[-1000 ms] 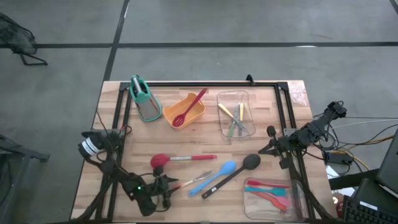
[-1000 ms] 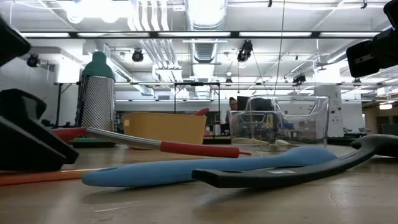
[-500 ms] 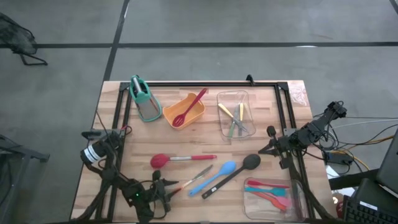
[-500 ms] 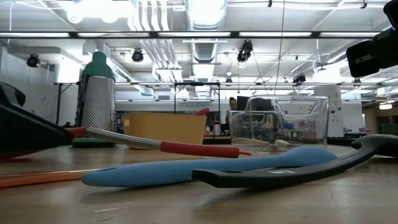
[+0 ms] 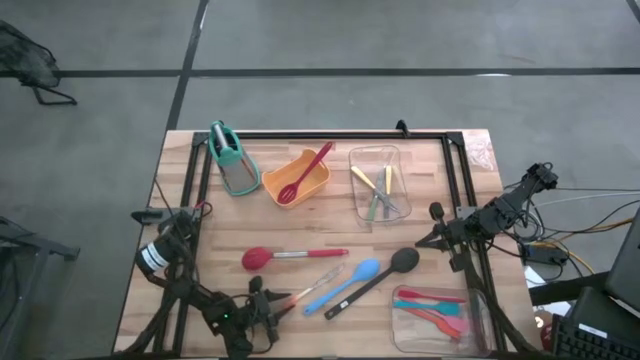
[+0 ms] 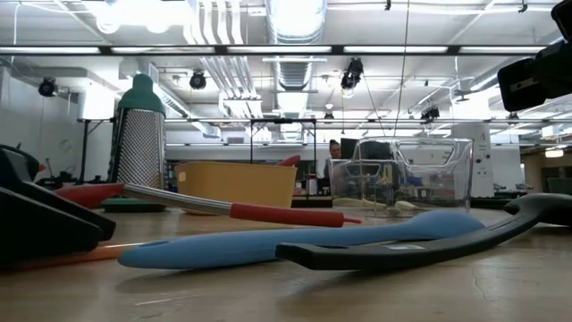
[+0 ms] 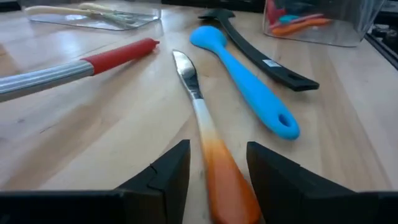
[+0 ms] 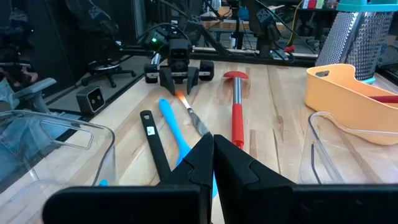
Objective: Pick & Place Kitchen Items
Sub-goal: Put the orange kitchen knife into the top transparent bin
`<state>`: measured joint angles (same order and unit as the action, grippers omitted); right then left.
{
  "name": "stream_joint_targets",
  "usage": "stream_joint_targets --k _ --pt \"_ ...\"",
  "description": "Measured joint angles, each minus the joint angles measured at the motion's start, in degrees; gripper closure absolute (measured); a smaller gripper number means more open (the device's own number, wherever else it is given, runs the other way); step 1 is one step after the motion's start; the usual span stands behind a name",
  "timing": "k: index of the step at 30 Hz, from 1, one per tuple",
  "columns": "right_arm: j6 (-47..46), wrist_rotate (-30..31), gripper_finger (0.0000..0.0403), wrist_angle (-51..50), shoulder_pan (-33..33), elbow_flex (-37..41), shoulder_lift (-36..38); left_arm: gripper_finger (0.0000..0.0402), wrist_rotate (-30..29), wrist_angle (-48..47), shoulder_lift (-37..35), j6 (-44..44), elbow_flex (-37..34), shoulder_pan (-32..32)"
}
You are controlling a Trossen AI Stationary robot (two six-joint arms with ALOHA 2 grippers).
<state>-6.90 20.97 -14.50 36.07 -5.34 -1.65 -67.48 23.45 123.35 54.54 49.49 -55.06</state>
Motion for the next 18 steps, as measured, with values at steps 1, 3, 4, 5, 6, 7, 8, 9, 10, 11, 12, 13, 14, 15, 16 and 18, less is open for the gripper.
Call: stream_joint_targets --k 1,3,4,5,6,7,8,9,10,11,12,13,14,15,16,18 --pt "0.00 0.01 0.0394 -0.01 0.01 0.00 0.00 0.0239 0.56 -0.03 -0.32 -0.61 0.35 0.08" --pt "0.00 0.00 0.0394 0.00 0.02 -0.02 0.00 0.0239 1.31 -0.10 -0.92 -1.42 1.31 0.12" --pt "0.00 0.00 0.0394 0.00 0.00 -0.01 0.00 0.0239 1.82 -0.48 -1.24 -1.76 1.83 0.16" --pt "0.00 0.01 0.0394 0.00 0.01 -0.01 0.00 0.0239 3.07 -0.65 -1.55 -2.59 2.32 0.21" --pt "0.00 0.00 0.0394 0.00 0.00 0.00 0.00 0.0239 4.50 -0.96 -1.69 -3.63 2.94 0.23" --pt "0.00 0.00 0.0394 -0.02 0.02 -0.02 0.00 0.0239 5.16 -1.36 -1.72 -4.30 3.41 0.21" --pt "0.00 0.02 0.0394 0.00 0.00 -0.01 0.00 0.0238 5.11 -1.94 -1.72 -4.17 3.67 0.21" --pt "0.00 0.01 0.0394 0.00 0.00 0.00 0.00 0.0239 5.04 -2.67 -1.66 -3.60 3.87 0.29" --pt "0.00 0.01 0.0394 0.00 0.01 0.00 0.00 0.0238 5.04 -3.53 -1.56 -2.69 3.96 0.37" --pt "0.00 0.02 0.0394 -0.01 0.01 -0.02 0.00 0.0239 4.90 -4.68 -1.55 -1.62 3.98 0.46" --pt "0.00 0.01 0.0394 -0.01 0.01 -0.02 0.00 0.0239 4.51 -6.19 -1.48 0.04 3.96 0.56" --pt "0.00 0.01 0.0394 -0.01 0.00 0.00 0.00 0.0239 3.86 -7.80 -1.33 1.92 3.96 0.71" --pt "0.00 0.00 0.0394 0.00 0.01 -0.02 0.00 0.0239 3.41 -9.61 -1.27 3.80 3.94 0.86" --pt "0.00 0.00 0.0394 -0.02 0.00 0.00 0.00 0.0239 3.35 -10.96 -1.24 4.95 3.95 0.99" --pt "0.00 0.02 0.0394 -0.02 0.00 0.00 0.00 0.0239 3.67 -12.05 -1.22 5.97 3.94 1.07" --pt "0.00 0.02 0.0394 -0.02 0.02 0.00 0.00 0.0239 4.84 -13.18 -1.22 7.40 3.90 1.47"
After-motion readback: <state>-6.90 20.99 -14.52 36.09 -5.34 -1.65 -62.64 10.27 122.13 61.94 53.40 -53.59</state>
